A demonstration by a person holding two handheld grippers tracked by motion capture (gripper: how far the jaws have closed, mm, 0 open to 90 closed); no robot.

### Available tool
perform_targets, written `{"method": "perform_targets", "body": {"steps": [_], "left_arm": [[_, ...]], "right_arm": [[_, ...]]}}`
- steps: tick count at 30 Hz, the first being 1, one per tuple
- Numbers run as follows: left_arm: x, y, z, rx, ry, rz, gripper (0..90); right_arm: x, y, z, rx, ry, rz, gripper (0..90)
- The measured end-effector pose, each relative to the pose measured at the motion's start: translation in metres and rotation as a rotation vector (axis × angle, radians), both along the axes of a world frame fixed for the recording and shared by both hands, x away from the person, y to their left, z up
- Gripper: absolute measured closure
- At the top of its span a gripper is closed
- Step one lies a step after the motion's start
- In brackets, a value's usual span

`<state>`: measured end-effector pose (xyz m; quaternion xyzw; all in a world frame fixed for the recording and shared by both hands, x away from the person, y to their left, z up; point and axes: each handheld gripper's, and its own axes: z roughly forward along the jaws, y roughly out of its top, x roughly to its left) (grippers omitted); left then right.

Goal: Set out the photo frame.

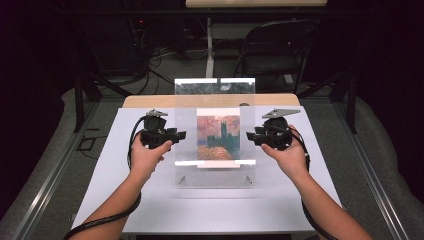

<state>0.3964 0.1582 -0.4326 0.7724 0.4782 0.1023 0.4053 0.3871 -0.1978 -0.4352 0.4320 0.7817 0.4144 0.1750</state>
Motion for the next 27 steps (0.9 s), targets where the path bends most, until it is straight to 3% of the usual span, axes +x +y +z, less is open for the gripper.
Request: {"method": "perform_targets", "body": {"steps": [27], "left_arm": [[-0.025,0.006,0.006,-0.005,-0.047,-0.032,63.2]], "right_arm": [[-0.026,-0.006,0.007,0.028,-0.031,0.036,61.9]]}}
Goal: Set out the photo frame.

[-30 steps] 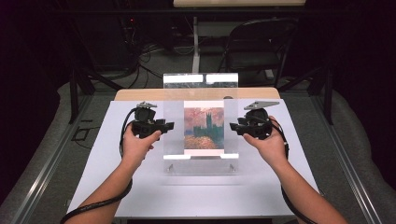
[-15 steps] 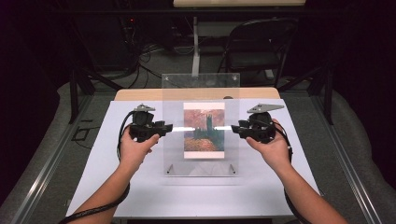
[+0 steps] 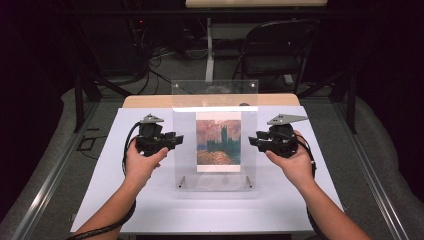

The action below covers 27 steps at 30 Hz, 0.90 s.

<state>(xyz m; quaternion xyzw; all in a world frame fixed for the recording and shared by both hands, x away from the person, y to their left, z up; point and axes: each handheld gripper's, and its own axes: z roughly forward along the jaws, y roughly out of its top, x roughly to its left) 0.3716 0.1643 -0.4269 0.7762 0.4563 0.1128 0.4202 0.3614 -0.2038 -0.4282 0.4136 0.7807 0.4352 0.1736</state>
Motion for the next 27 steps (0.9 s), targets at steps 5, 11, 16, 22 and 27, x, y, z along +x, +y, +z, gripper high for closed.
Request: {"method": "perform_targets", "body": {"steps": [5,11,16,22,27], "left_arm": [[-0.002,0.001,0.000,-0.001,-0.003,-0.006,63.7],[-0.004,0.001,0.000,-0.008,-0.004,-0.005,64.3],[-0.005,0.002,0.001,-0.005,-0.007,-0.011,64.6],[-0.011,0.001,0.002,0.005,-0.022,-0.013,64.7],[-0.015,0.003,0.002,0.002,-0.030,-0.018,65.4]], "right_arm": [[-0.002,0.000,0.001,0.005,0.000,0.003,61.8],[-0.004,-0.001,0.000,0.015,-0.003,0.002,61.4],[-0.006,0.000,0.001,0.017,-0.004,0.002,60.7],[-0.011,-0.001,0.001,0.024,-0.008,0.007,60.7],[-0.016,-0.001,0.002,0.021,-0.017,0.011,60.7]]}}
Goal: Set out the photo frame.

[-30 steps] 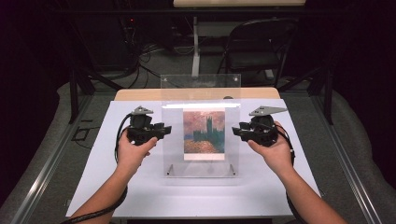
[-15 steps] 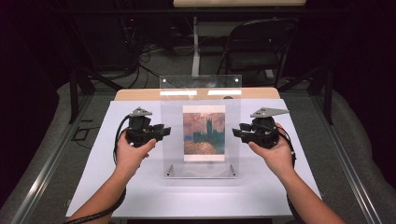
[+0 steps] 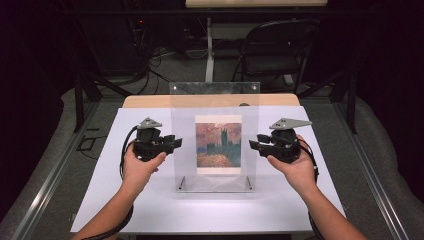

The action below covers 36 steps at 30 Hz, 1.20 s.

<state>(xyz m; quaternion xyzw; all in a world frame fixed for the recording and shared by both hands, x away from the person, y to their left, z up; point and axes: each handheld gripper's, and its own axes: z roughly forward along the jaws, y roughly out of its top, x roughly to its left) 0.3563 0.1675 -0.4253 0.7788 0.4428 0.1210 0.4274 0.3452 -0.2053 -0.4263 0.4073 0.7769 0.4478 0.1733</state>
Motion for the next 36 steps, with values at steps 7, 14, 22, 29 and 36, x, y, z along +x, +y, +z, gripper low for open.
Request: {"method": "perform_targets", "body": {"steps": [7,14,22,29,36], "left_arm": [[-0.007,0.002,0.000,-0.020,-0.002,-0.006,65.8],[-0.014,0.004,0.001,-0.034,-0.005,-0.025,66.4],[-0.022,0.007,0.001,-0.049,-0.007,-0.044,66.6],[-0.030,0.010,0.000,-0.065,-0.011,-0.058,66.9],[-0.036,0.012,-0.002,-0.081,-0.015,-0.063,67.1]], "right_arm": [[-0.007,-0.001,0.001,0.012,-0.004,0.009,60.7],[-0.016,-0.003,0.000,0.023,-0.014,0.021,61.0],[-0.024,-0.006,0.001,0.036,-0.014,0.041,62.5],[-0.030,-0.009,0.001,0.054,-0.012,0.058,64.2],[-0.035,-0.013,-0.002,0.089,-0.007,0.078,65.9]]}}
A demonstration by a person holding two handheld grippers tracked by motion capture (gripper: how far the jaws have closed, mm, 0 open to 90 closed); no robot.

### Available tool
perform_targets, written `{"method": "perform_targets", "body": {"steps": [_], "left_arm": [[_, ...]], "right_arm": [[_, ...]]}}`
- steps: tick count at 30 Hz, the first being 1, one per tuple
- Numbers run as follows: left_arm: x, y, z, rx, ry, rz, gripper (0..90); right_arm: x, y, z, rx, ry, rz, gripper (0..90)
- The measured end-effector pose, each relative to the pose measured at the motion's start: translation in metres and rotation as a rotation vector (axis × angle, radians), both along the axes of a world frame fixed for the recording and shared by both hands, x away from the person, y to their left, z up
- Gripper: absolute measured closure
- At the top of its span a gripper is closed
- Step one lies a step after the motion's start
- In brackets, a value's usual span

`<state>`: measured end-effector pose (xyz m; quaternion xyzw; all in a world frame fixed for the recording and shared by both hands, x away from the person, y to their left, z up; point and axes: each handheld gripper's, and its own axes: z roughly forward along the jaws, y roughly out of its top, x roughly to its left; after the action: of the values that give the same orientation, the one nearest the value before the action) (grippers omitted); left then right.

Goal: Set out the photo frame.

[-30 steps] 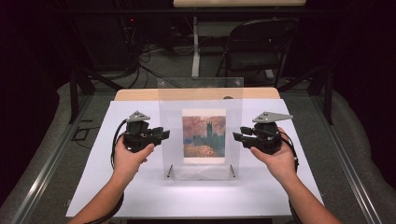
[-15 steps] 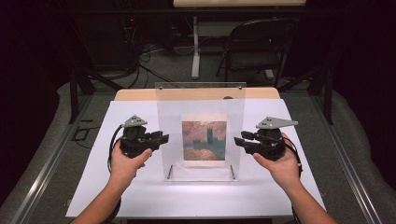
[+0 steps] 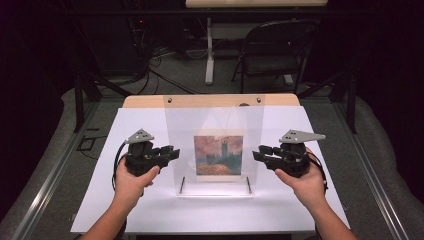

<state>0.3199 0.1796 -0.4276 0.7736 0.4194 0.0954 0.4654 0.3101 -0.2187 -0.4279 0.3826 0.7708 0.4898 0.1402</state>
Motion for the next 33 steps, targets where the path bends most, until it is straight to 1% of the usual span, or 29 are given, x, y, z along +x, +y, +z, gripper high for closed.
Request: {"method": "perform_targets", "body": {"steps": [3,4,9,12,15,16,19,25,30,31,33], "left_arm": [[-0.003,0.001,0.000,-0.003,-0.001,-0.007,67.2],[-0.004,0.001,-0.001,-0.009,0.000,-0.002,67.2],[-0.007,0.003,-0.002,-0.024,0.002,-0.012,67.2],[-0.009,0.004,-0.003,-0.020,-0.003,-0.019,66.9],[-0.011,0.003,-0.003,-0.027,0.003,-0.023,66.3],[-0.012,0.003,-0.002,-0.021,0.002,-0.024,66.0],[-0.014,0.003,-0.002,-0.018,0.000,-0.036,64.9],[-0.017,0.003,-0.002,-0.017,0.000,-0.044,63.9],[-0.018,0.004,-0.003,-0.015,0.000,-0.040,62.7],[-0.018,0.004,-0.003,-0.023,0.004,-0.037,62.1],[-0.018,0.005,-0.003,-0.022,0.003,-0.035,61.0]], "right_arm": [[-0.002,0.000,0.001,-0.003,0.002,0.005,66.0],[-0.003,0.000,0.001,-0.004,0.001,0.008,66.4],[-0.005,-0.002,0.000,0.011,0.005,0.016,66.9],[-0.006,-0.002,0.000,0.017,0.002,0.018,66.9],[-0.008,-0.001,0.000,0.028,0.004,0.019,66.9],[-0.009,-0.001,0.000,0.026,-0.001,0.022,66.8],[-0.011,0.000,0.001,0.020,-0.009,0.029,66.7],[-0.011,0.000,0.001,0.029,-0.005,0.036,66.5],[-0.012,0.001,0.000,0.029,-0.005,0.041,65.5],[-0.011,0.001,-0.001,0.032,-0.006,0.041,65.1],[-0.011,0.000,-0.001,0.034,-0.002,0.040,63.2]]}}
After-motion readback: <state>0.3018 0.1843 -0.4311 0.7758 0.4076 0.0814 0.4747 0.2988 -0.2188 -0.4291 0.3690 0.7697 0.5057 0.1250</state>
